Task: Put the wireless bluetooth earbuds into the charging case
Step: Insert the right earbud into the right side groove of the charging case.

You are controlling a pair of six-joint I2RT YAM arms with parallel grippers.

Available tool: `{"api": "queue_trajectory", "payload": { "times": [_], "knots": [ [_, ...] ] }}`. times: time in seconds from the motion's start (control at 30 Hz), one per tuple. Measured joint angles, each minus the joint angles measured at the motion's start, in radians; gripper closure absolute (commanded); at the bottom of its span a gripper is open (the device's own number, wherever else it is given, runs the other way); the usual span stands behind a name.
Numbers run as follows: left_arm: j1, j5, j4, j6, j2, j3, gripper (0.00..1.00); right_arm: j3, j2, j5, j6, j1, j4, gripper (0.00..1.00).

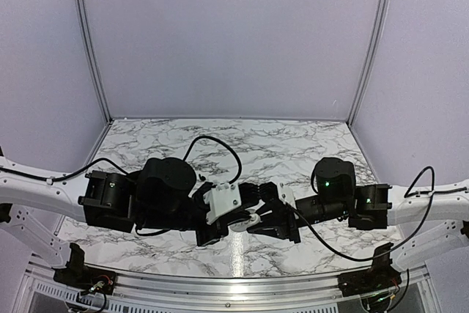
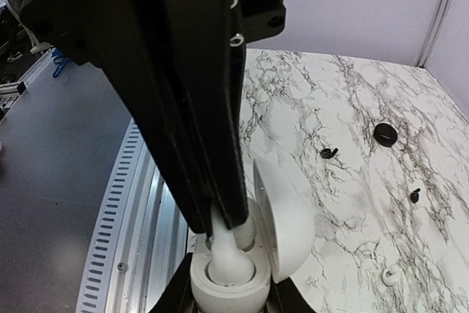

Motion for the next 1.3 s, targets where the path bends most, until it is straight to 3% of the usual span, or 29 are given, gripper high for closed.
{"api": "queue_trajectory", "payload": {
  "times": [0.93, 1.3],
  "knots": [
    [-0.003, 0.001, 0.006, -0.039, 0.043, 0.030, 1.00, -0.008, -0.040, 0.001, 0.000, 0.000, -0.023, 1.00],
    [-0.003, 0.000, 0.001, -0.037, 0.031, 0.030, 0.77, -0.011, -0.045, 0.003, 0.001, 0.000, -0.004, 1.00]
  ]
}}
